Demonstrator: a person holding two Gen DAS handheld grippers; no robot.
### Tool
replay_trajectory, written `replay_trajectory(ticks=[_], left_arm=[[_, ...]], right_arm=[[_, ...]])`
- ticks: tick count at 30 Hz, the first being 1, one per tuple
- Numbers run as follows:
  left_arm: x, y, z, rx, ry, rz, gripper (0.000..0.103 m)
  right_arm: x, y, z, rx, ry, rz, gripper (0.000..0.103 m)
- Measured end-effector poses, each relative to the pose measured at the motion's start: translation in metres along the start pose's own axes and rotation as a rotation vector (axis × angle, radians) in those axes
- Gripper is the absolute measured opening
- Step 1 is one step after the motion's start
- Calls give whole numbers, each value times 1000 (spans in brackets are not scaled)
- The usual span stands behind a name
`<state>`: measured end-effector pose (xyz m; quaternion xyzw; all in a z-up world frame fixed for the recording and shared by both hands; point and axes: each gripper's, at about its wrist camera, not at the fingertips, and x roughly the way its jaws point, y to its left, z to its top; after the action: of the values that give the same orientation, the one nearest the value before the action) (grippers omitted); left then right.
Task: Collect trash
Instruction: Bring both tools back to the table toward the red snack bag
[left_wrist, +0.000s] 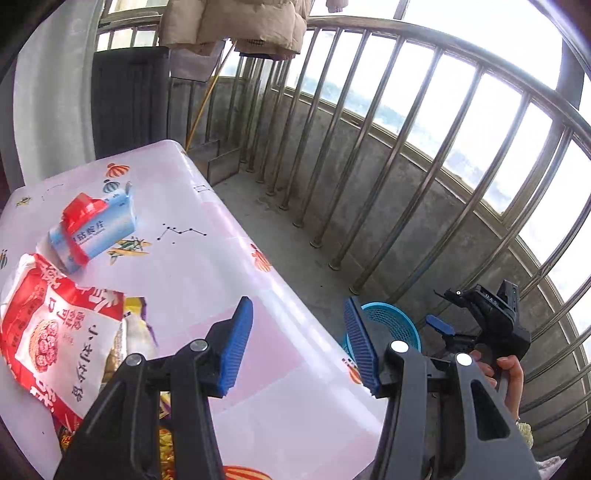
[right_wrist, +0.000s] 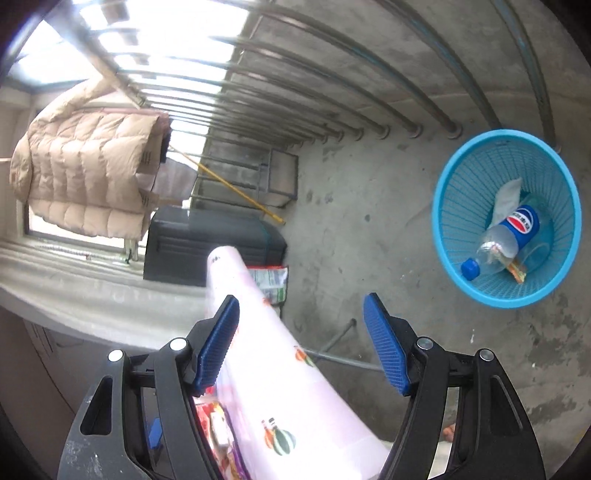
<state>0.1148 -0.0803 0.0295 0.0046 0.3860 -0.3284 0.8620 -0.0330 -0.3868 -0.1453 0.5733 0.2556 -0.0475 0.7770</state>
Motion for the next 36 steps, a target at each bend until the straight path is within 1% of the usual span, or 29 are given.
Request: replay_trajectory(ticks=[4,8,11,16,19,21,26,31,34,35,36], left_arm=[[-46,56,-26,-93,-63,98,50],[-87,103,-55,-188,-129,166,50],[-110,133,-73,-243,-174,221,50],[-132,177,-90,-295,-224,302,50],[-132,198,-94,-316,-236,341,50],[-130,210,-96,-323,-247,349,50],[-112,231,-93,-307,-224,367,50],[-86,239,-89,-254,-170,340,50],[-72,243,-88,-257,-142,333,49],[-68,244,-87,-255,-136,331,49],[-64,245,-86,-252,-130,332,45]], right_arm=[[30,50,-35,-136,133,37,66],[66,90,-75,-227,286,65,62],[95,117,-105,-283,392,78,59],[137,151,-144,-357,523,88,54],[159,161,-165,-386,579,76,52],[171,168,-175,-393,604,68,50],[192,182,-190,-406,646,39,48],[204,185,-192,-406,657,14,47],[212,184,-194,-399,669,5,46],[216,183,-195,-396,674,3,46],[219,183,-197,-393,680,1,45]])
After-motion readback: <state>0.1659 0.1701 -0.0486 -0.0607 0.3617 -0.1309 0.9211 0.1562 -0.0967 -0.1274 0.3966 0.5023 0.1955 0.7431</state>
